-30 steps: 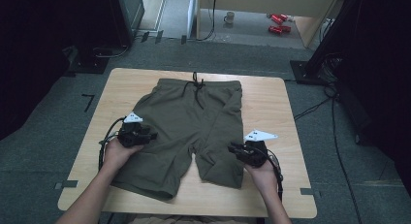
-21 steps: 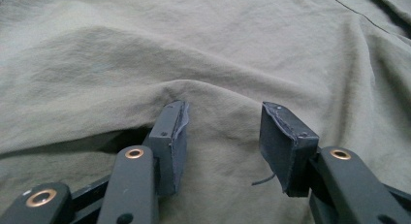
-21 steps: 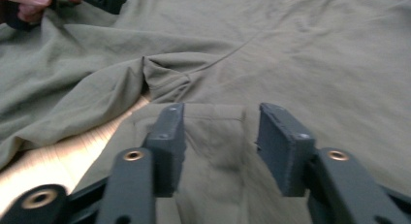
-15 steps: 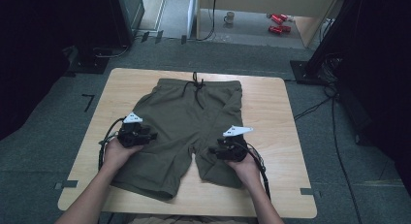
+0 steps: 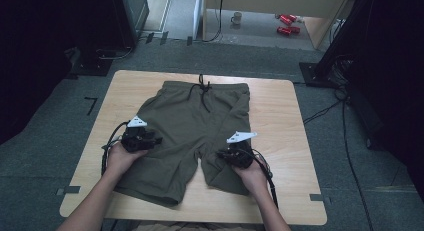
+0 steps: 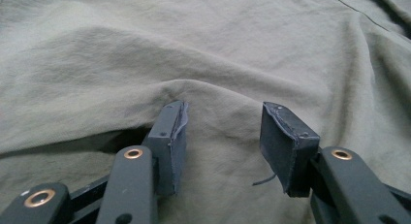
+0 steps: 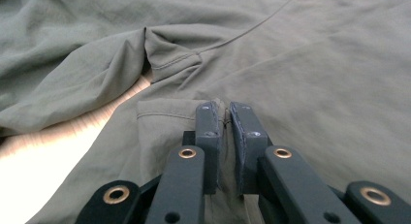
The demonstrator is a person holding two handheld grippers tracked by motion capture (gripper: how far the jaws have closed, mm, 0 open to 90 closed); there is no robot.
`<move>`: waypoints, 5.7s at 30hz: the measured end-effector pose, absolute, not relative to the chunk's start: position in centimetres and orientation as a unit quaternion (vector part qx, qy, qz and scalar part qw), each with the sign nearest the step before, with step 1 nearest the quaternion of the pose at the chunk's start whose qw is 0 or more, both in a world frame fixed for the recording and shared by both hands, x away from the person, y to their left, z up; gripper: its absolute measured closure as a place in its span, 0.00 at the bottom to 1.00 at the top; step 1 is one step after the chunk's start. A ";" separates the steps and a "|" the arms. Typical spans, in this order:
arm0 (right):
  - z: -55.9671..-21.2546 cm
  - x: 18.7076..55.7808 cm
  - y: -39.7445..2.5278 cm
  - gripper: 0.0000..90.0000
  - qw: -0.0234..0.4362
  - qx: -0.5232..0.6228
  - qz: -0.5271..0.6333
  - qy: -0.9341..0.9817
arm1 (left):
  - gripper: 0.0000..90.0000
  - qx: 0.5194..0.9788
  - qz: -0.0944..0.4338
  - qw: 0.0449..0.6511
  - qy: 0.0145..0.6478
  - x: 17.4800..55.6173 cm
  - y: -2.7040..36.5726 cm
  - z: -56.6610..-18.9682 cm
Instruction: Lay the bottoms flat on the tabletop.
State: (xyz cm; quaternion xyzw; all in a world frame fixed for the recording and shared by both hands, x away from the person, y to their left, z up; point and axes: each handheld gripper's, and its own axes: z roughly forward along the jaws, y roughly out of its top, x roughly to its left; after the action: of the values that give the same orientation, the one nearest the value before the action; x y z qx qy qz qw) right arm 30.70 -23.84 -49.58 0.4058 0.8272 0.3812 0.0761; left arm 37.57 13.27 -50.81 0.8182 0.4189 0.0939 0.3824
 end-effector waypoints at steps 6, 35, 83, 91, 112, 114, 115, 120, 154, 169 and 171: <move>-47.4 28.8 -27.3 0.94 0.126 0.429 0.395 0.803 | 0.59 0.817 0.100 0.378 0.424 37.6 13.4 -50.8; -49.5 18.6 -40.3 0.94 0.182 0.582 0.335 0.719 | 0.58 0.803 0.104 0.403 0.427 39.8 12.0 -50.4; -51.5 35.5 -36.6 0.83 0.218 0.552 0.331 0.734 | 0.64 0.811 0.103 0.377 0.435 39.7 13.1 -50.8; -51.6 32.7 -39.3 0.83 0.234 0.577 0.318 0.715 | 0.64 0.818 0.109 0.367 0.429 39.3 13.3 -50.6; -51.6 32.8 -33.1 0.61 0.213 0.529 0.335 0.750 | 0.71 0.830 0.146 0.350 0.408 38.1 11.1 -50.7; -51.6 33.4 -32.8 0.64 0.216 0.533 0.332 0.748 | 0.75 0.822 0.149 0.356 0.419 38.4 11.0 -50.9; -51.6 33.7 -32.7 0.65 0.216 0.533 0.331 0.748 | 0.77 0.819 0.152 0.360 0.421 38.7 11.1 -51.0; -51.6 36.5 -32.0 0.67 0.216 0.533 0.334 0.747 | 0.83 0.799 0.145 0.370 0.451 40.9 11.4 -51.1; -48.7 32.3 -31.5 0.70 0.164 0.476 0.398 0.767 | 0.69 0.816 0.153 0.391 0.398 36.5 14.7 -47.7; -51.1 27.6 -31.5 0.87 0.143 0.446 0.397 0.789 | 0.69 0.819 0.150 0.376 0.406 31.9 18.6 -49.5; -51.3 27.6 -31.4 0.87 0.140 0.446 0.393 0.792 | 0.68 0.824 0.144 0.371 0.403 31.7 18.7 -49.9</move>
State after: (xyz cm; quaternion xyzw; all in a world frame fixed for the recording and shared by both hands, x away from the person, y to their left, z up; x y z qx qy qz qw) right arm 27.58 -31.44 -51.35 0.4463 0.7918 0.3928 0.1397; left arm 31.71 18.73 -49.88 0.8244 0.4026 0.1438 0.3710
